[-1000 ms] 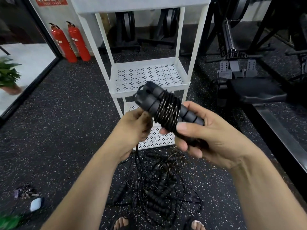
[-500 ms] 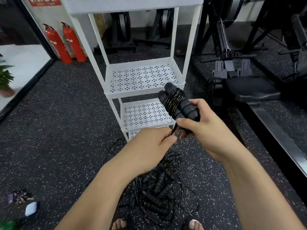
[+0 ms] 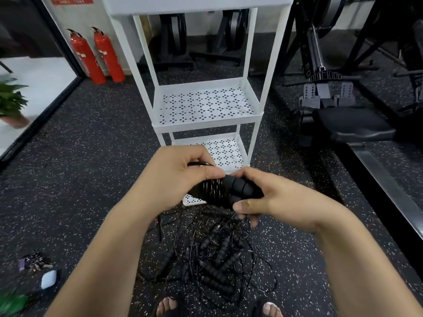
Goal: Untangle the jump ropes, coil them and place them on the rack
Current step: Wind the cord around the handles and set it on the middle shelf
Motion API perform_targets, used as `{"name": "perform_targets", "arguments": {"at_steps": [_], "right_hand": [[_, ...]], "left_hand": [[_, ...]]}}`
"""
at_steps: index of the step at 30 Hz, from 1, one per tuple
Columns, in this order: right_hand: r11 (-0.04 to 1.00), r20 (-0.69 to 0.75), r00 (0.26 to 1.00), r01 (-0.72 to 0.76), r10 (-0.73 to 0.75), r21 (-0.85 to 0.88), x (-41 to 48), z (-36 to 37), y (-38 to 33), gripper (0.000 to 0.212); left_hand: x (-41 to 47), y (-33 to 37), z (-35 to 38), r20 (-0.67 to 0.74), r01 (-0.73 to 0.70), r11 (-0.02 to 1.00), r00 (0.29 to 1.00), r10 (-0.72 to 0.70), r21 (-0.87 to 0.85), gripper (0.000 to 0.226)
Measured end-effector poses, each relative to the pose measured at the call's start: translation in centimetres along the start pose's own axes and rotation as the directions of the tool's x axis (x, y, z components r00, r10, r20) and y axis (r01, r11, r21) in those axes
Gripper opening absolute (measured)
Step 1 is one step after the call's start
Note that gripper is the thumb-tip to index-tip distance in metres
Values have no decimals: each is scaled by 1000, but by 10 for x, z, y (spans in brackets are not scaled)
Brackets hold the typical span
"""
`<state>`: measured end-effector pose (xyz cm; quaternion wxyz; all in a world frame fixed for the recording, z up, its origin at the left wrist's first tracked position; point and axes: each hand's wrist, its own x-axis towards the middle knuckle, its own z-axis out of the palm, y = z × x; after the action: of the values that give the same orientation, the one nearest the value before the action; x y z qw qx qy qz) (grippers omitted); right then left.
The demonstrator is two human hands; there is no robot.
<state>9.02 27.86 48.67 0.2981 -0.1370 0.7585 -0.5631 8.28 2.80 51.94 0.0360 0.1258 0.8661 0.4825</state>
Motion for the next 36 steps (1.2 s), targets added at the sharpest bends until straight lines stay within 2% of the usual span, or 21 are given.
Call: {"name": "perform_targets", "arguments": {"at_steps": [5, 7, 9, 12, 13, 15, 16, 18, 20, 22, 24, 27, 30, 33, 36], "right_hand": [[999, 225, 973, 34, -42, 41, -16, 0, -19, 39], [989, 291, 951, 69, -105, 129, -21, 1, -23, 40], [963, 298, 935, 119, -191, 242, -23, 1, -25, 41], [918, 189, 944, 194, -271, 347, -21, 0, -26, 44], [903, 135, 948, 221, -287, 367, -20, 0, -26, 43], [878, 13, 955, 269, -298, 397, -17, 0, -25, 42], [865, -49, 954, 288, -295, 411, -16, 0, -25, 41], [850, -167, 947, 322, -276, 417, -12, 0, -23, 42], [849, -284, 928, 342, -240, 403, -9, 1, -22, 47], [854, -389, 898, 359, -206, 376, -5, 0, -19, 48], [883, -478, 864, 339, -157, 323, 1, -4, -11, 43], [942, -589, 802, 265, -98, 204, 7, -12, 3, 40], [990, -643, 761, 141, -89, 30, 6, -18, 10, 41], [975, -601, 789, -13, -125, -221, 6, -20, 16, 42], [950, -479, 871, -47, -112, -309, 9, -17, 18, 41]], "left_hand": [[3, -8, -11, -54, -47, 992, 998, 40, -119, 23], [6, -14, -16, -84, -46, 983, 996, 31, -180, 18], [8, -22, -15, -66, 11, 966, 997, -28, -257, 15], [10, -35, -4, 13, 156, 908, 986, -164, -389, 12], [12, -39, 1, 19, 185, 917, 982, -190, -353, 20], [11, -36, 14, -4, 215, 971, 976, -217, -99, 33], [10, -31, 20, -9, 245, 969, 969, -245, -28, 36], [12, -19, 33, -1, 263, 965, 965, -263, -16, 37], [13, -12, 43, 35, 196, 980, 980, -198, 46, 31], [12, -10, 49, 118, 153, 980, 979, -168, 127, 24], [8, -11, 52, 192, 114, 975, 970, -151, 190, 29], [4, -12, 51, 225, 76, 966, 965, -133, 245, 38], [0, -3, 44, 256, 23, 967, 963, -90, 252, 33], [-1, 4, 32, 244, -25, 973, 969, -33, 229, 22], [-1, 4, 21, 182, -41, 973, 983, -1, 229, 20]]}}
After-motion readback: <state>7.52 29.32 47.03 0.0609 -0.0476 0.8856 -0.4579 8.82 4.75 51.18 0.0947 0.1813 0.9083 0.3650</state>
